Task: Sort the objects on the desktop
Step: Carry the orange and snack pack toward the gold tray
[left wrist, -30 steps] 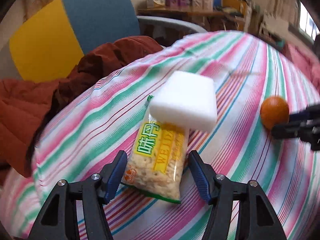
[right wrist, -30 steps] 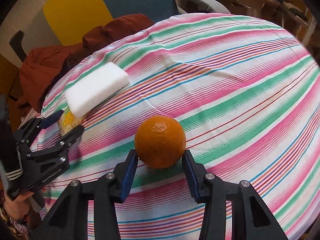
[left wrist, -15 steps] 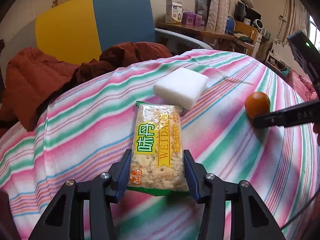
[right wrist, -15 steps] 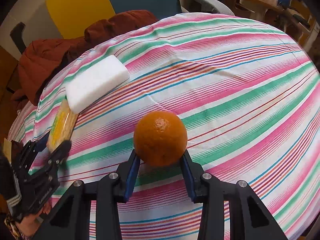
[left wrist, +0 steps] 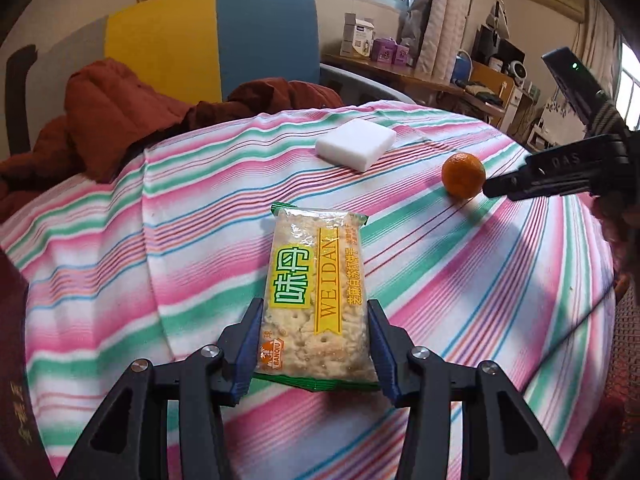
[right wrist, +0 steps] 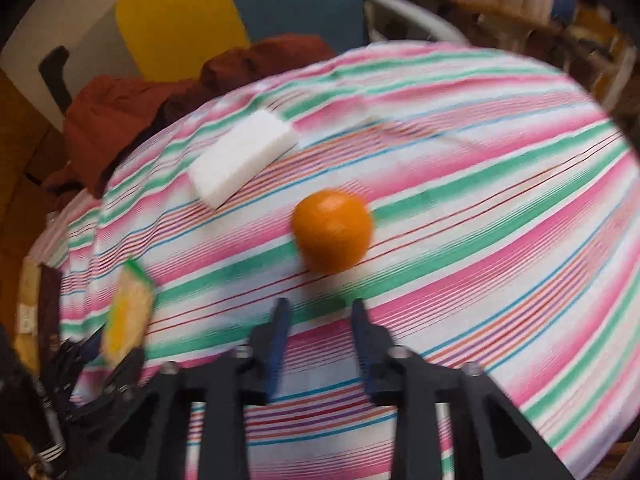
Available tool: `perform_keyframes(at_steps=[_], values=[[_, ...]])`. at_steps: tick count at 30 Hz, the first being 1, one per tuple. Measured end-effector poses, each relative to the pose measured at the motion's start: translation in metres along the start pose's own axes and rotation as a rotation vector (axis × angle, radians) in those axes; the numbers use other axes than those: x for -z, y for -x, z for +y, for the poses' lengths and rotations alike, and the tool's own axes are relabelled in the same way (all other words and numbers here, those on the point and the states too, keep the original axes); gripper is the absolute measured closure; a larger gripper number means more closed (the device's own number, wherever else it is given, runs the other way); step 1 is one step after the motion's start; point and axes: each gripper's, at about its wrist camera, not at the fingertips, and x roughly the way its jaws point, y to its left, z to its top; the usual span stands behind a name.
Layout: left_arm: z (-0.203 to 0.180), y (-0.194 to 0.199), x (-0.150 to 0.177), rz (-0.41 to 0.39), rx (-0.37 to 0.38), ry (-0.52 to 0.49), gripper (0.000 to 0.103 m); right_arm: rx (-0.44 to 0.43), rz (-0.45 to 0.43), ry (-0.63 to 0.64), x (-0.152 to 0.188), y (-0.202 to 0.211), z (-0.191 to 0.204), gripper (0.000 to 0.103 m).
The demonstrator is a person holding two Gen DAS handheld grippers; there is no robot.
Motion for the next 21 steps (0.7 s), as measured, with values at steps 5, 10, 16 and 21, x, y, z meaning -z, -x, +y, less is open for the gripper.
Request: perform_keyframes(at_steps=[5, 10, 16, 21], values=[[0.000, 0.000, 0.001, 0.002, -0.009, 0.006, 0.053, 0.021, -0.054, 0.029, -0.023, -0.015, 0.001, 0.039], [-0.014, -0.005, 0.000, 0.024, -0.051, -0.062, 0.043, 0.048, -0.023, 0.097, -0.039, -0.046, 0.010, 0.052], [-0.017, -0.012, -0.015, 0.044, -0.034, -0.046, 0.043, 0.077, -0.011, 0.099, -0.036, -0.047, 0.013, 0.053], [-0.004, -0.014, -0.014, 0.025, -0.010, 0.014, 0.054, 0.003, 0.030, -0.002, -0.022, -0.036, 0.005, 0.054]])
